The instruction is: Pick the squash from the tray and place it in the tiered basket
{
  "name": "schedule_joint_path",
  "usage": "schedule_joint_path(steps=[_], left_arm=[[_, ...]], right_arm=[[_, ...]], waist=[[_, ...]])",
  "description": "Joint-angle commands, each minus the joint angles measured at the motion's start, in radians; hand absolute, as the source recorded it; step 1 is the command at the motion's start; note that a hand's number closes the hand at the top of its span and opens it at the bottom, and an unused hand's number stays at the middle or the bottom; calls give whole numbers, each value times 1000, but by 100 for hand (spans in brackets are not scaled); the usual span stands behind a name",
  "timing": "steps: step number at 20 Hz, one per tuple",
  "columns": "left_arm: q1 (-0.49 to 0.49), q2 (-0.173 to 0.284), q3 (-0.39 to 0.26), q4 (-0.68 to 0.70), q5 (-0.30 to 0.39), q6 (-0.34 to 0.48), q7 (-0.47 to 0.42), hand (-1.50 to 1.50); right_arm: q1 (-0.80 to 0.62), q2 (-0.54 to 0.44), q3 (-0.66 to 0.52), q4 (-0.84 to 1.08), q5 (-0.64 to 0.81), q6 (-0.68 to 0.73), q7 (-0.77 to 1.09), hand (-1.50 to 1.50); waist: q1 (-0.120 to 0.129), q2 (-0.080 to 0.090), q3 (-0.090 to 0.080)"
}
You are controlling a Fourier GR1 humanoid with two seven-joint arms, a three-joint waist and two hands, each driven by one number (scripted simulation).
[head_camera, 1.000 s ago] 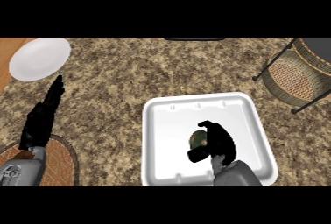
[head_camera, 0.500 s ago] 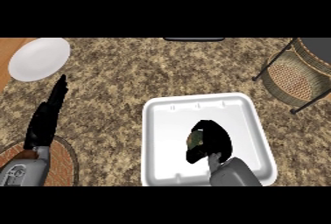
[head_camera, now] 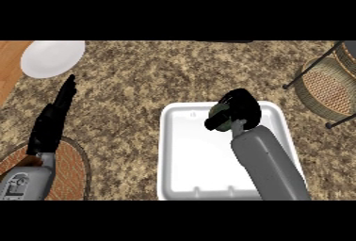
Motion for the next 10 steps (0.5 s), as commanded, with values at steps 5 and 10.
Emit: schedule_joint_path(steps=[5,10], left_arm=[[-33,-21,-25,14,-4,-11,4,0],[-45,-17,-27,28,-19,-5,-5,0]], right_arm=[[-337,-103,-208,204,211,-261,122,150],[-494,-183,-212,309,434,-347,148,150]], waist=[[42,16,-1],[41,12,-3]])
